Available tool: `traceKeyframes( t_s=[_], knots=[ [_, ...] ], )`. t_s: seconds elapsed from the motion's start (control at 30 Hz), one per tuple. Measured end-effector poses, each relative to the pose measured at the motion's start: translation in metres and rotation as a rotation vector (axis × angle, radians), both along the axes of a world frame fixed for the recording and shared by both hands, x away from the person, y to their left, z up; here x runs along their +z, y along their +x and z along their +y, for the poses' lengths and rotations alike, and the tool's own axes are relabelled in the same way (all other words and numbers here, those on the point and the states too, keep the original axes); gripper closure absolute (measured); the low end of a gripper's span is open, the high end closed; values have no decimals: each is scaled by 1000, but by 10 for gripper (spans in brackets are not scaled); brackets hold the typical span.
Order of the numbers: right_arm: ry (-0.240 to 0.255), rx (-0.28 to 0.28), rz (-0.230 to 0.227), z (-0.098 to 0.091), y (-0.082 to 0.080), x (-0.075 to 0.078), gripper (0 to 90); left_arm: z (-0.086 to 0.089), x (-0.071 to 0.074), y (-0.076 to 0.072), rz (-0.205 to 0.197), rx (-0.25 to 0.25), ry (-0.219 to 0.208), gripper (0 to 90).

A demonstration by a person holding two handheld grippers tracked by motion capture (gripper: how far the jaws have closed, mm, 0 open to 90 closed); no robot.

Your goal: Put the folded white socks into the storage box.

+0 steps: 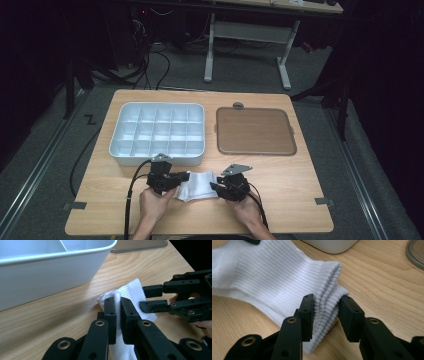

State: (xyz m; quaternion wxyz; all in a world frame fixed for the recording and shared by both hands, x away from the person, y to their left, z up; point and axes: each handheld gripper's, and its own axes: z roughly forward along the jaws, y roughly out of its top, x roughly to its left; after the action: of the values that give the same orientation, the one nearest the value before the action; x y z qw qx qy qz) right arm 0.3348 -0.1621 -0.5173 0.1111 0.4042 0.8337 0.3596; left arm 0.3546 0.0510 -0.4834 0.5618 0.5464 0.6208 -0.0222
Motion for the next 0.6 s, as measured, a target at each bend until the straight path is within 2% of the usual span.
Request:
traceKeyframes(
  t_s=[0.27,0.4,0.6],
  knots=[
    [-10,22,14,6,5,0,687,-2,3,1,-7,-3,-14,846],
    [6,26,33,7,7,-1,691,-4,7,0,-27,-6,-23,846],
    [10,29,37,10,8,-1,695,-11,8,-1,-26,-18,-29,846]
  ],
)
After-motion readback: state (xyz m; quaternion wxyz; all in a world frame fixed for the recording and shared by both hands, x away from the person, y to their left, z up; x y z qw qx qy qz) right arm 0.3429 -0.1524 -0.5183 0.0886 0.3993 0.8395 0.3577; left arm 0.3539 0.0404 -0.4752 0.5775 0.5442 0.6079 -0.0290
